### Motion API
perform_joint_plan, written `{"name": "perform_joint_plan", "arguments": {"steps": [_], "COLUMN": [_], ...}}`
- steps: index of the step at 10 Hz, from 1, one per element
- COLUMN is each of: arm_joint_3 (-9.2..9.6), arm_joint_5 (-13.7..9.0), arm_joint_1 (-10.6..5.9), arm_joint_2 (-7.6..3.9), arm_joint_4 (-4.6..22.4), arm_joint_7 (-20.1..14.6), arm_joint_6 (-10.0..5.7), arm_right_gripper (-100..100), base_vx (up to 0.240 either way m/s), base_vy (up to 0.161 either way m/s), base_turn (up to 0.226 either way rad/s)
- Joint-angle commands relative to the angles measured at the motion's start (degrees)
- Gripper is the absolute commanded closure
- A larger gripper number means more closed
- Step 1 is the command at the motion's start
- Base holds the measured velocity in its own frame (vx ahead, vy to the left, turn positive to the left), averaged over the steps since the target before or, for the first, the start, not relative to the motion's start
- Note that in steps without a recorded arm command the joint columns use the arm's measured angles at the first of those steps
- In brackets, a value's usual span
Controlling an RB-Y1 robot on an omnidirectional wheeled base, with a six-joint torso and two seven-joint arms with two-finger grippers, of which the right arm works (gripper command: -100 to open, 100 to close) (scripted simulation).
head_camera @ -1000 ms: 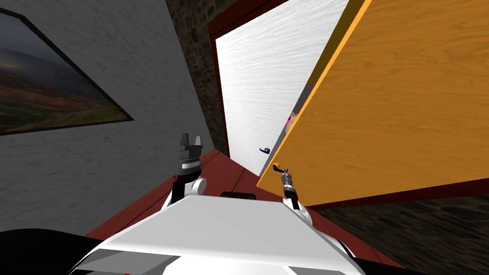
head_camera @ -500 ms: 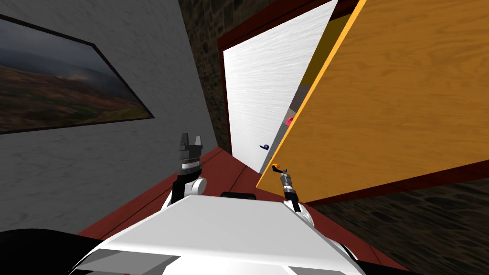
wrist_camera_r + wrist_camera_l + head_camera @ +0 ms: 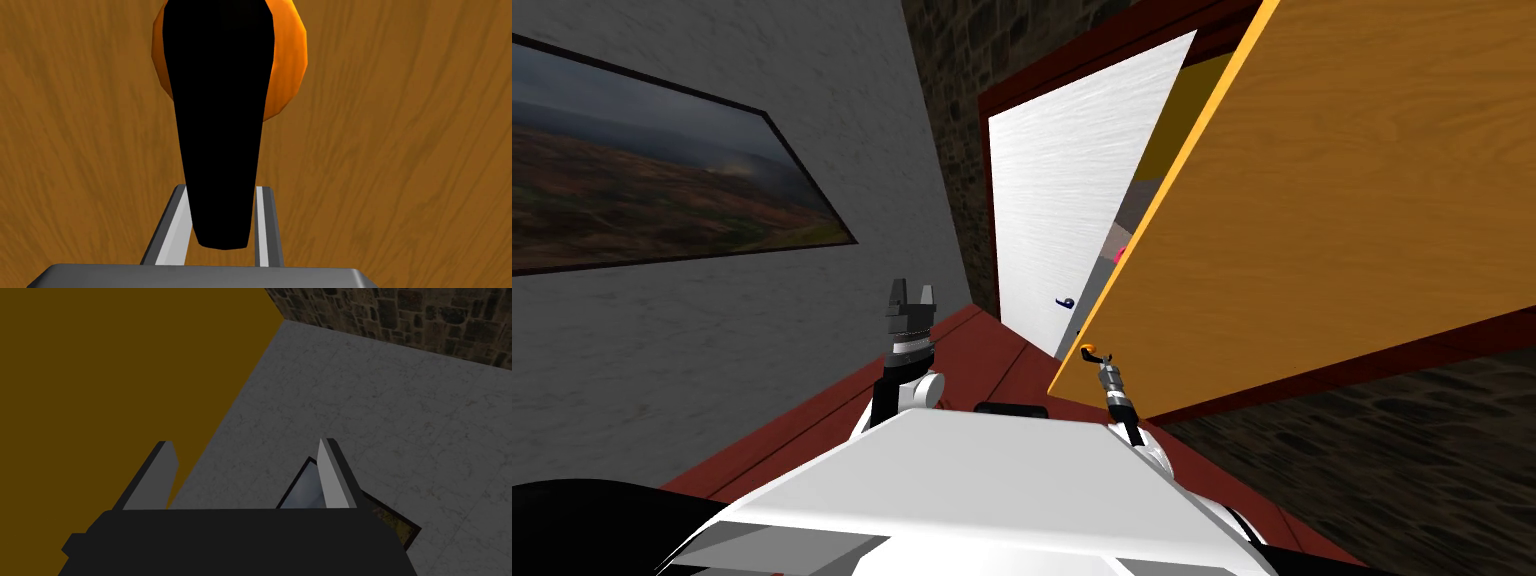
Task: Pull the door open
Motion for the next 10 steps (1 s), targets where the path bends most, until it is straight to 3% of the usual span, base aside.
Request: {"name": "perform_joint_plan", "arguments": {"steps": [1, 3, 5, 6, 7, 9, 10], "arm_joint_3": [1.26, 1.85, 3.37, 3.37, 4.5, 4.5, 4.05], "arm_joint_5": [1.2, 1.9, 3.5, 3.5, 4.7, 4.7, 4.5], "arm_joint_1": [0.58, 0.99, 2.04, 2.04, 2.83, 2.83, 3.15], "arm_joint_2": [-0.16, -0.44, -1.15, -1.15, -1.68, -1.68, -2.08], "arm_joint_4": [0.0, -0.2, -0.7, -0.7, -1.0, -1.0, -1.7], "arm_joint_7": [-1.3, -2.1, -4.0, -4.0, -5.4, -5.4, -5.5], "arm_joint_6": [-1.62, -2.36, -4.25, -4.25, -5.66, -5.66, -4.58], "arm_right_gripper": [100, 100, 100, 100, 100, 100, 100], "base_vx": [-0.206, -0.172, -0.186, -0.143, -0.171, -0.124, -0.029], "base_vy": [-0.005, -0.031, -0.056, -0.044, -0.062, -0.049, -0.016], "base_turn": [0.085, 0.033, 0.069, 0.024, 0.054, 0.027, -0.016]}}
